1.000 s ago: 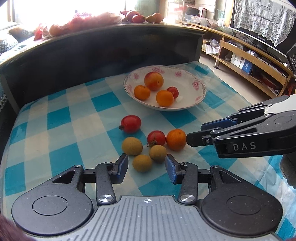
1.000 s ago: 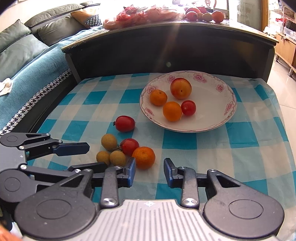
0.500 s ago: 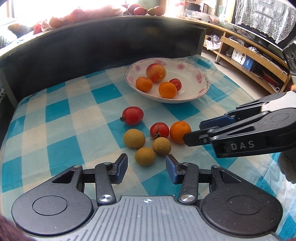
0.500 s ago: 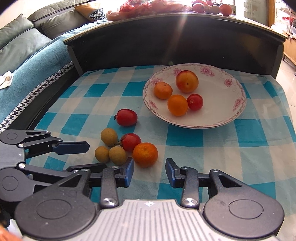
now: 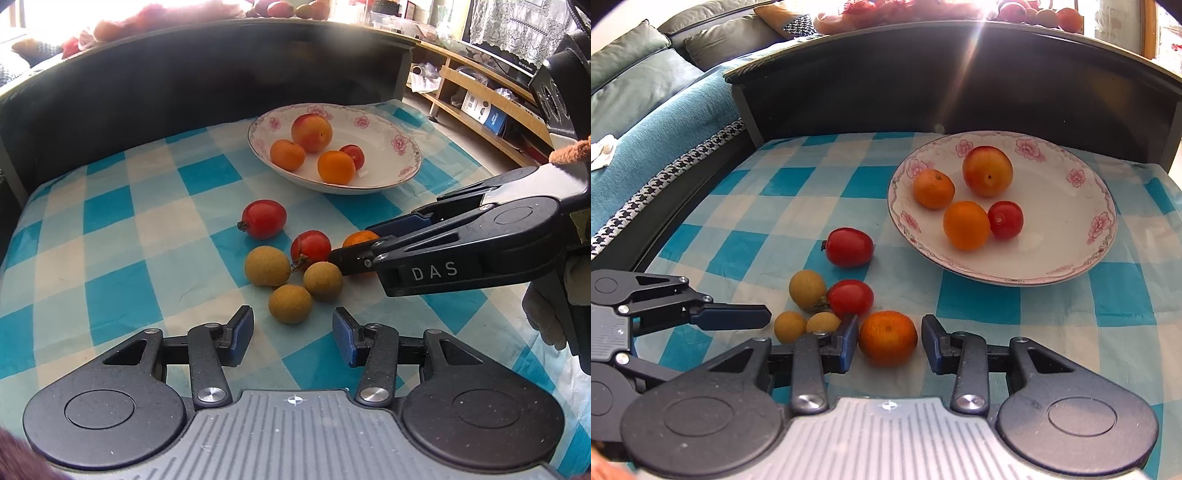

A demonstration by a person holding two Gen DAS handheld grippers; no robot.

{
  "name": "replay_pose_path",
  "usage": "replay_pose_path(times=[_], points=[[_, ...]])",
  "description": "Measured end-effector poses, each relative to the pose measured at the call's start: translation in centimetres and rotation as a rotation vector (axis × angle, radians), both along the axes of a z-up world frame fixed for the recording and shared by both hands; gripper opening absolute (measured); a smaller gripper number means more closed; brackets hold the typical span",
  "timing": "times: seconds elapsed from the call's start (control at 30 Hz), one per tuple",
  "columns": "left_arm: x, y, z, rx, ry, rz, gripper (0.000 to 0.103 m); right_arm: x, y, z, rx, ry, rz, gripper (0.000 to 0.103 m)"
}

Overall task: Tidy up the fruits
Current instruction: 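Move the right gripper toward an orange mandarin while the left approaches a brown longan, then close the right gripper on the mandarin while the left closes on the longan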

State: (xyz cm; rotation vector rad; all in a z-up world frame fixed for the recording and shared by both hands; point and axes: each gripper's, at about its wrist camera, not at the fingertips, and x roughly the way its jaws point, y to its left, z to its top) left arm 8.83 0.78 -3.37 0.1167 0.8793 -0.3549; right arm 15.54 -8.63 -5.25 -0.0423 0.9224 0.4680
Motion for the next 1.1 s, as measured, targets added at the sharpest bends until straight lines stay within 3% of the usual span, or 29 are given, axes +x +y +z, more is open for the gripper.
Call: replay_pose_path(times=[0.4,0.57,0.73,1.1], points=[[0.4,-0.2,-0.3,0.005,-0.02,-0.01,0.054,-0.7,-1.3,0.4,0.013,0.04,-0.037,0.037],[0.6,-0.6,-0.4,0.028,-0.035,-0.015,0.048,-0.8,-1.6,0.4,0.009,0.046,-0.045,0.037],[0.5,-0.6,-0.3,0.024,-0.029,-0.014,0.035,-1.1,-1.5,0.6,-0.006,0.05,-0.049,0.037],[-2.2,-0.8,-0.1,0.02,0.011,-0.043,0.034,-4.9,-2.1,0.9,-0.055,0.077,-0.039,0.036]])
